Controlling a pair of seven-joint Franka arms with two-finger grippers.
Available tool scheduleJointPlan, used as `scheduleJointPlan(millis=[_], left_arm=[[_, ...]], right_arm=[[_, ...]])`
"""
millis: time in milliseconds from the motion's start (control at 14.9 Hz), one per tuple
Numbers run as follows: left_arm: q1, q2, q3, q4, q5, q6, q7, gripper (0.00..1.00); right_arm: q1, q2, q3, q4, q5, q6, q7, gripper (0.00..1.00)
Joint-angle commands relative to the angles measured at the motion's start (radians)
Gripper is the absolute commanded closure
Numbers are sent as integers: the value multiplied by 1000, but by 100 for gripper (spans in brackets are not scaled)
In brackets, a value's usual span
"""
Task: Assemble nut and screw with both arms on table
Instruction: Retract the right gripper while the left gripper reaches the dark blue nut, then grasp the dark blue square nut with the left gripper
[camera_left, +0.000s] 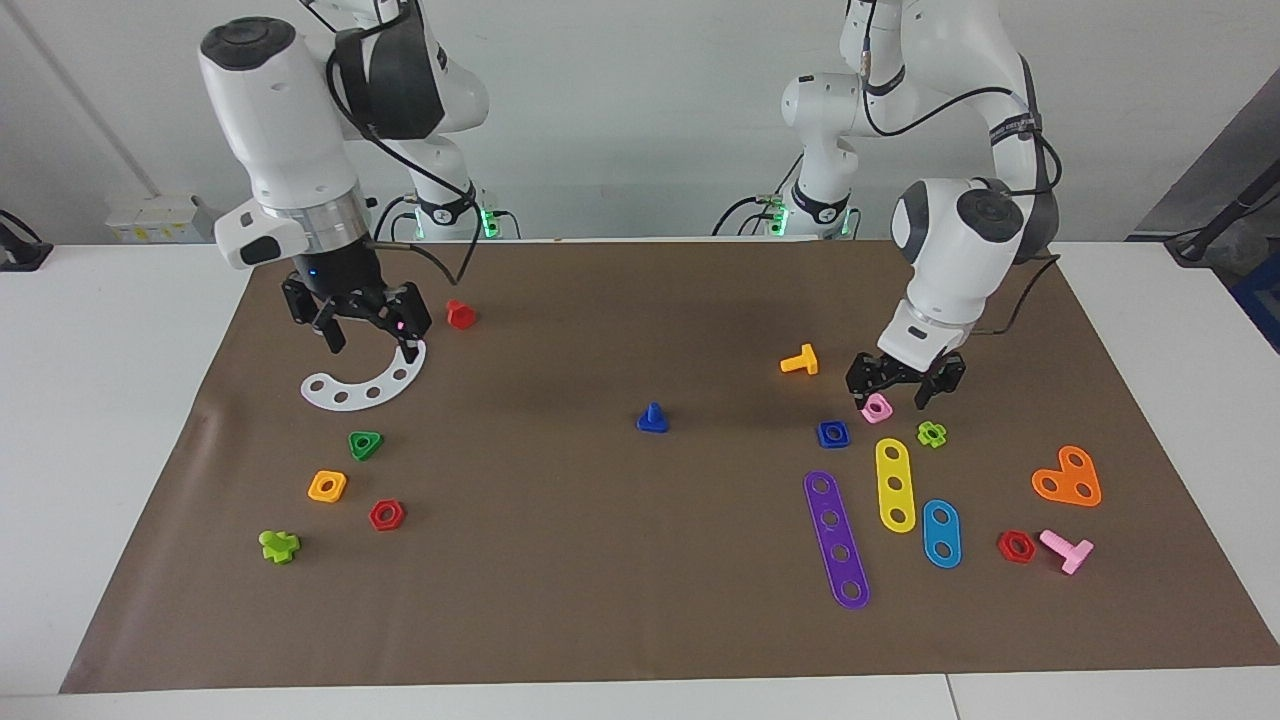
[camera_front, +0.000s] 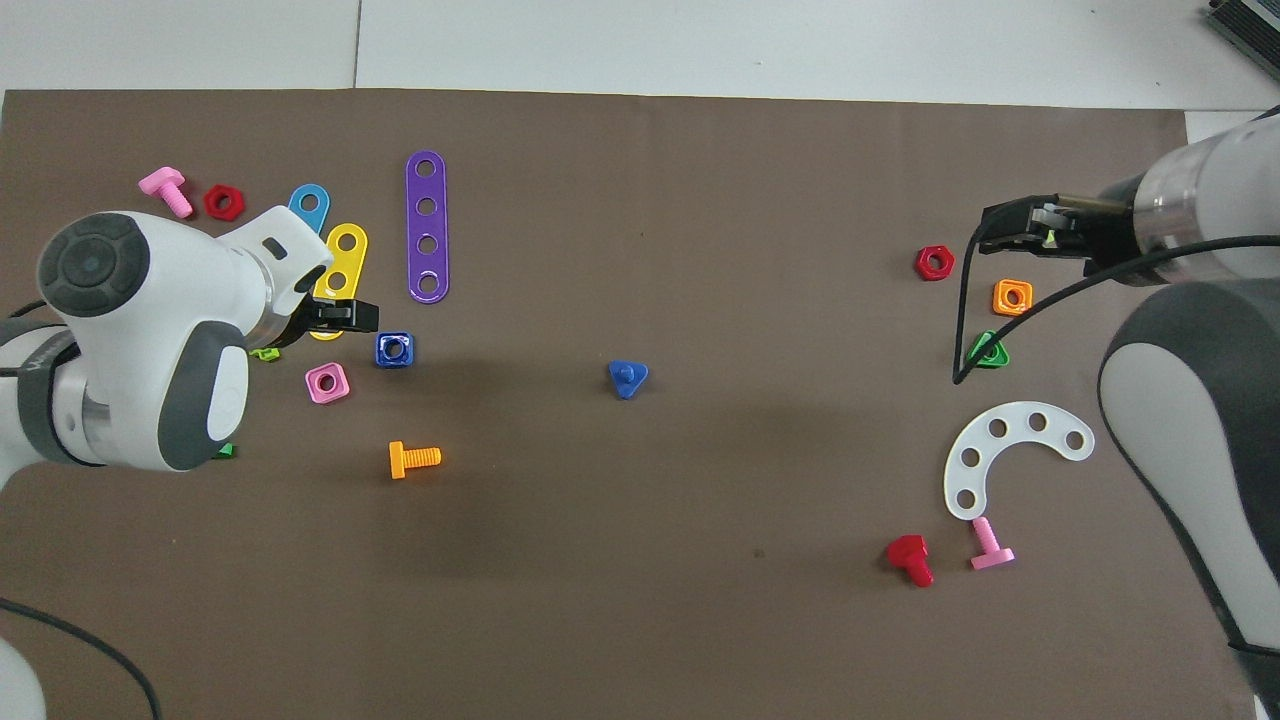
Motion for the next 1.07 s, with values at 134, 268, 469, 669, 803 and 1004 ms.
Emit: scheduleJointPlan(millis=[134,268,469,669,803,1004], left_arm=[[-52,87,14,-8,-7,89,-49,7],[-68,116,14,-10,-7,116,-71,10],[-70,122,14,-37,-7,156,-71,12],[-68,118,13,-68,-7,176,-77,14],[-68,116,13,-75,-7,178,-82,16],[-70,115,14,-74,-7,169,-97,43]], right_arm=[[-67,-77,11,58,32,-203,-95,0],[-76,-100,9,14,32,-202,-144,0],[-93,-91,9,21,29,-249,-189,0],[-94,-89,11,30,14,-295,-209,0],[-99,-89,11,45,16,-323,-229,0],[-94,-89,11,41,14,-322,-229,0]])
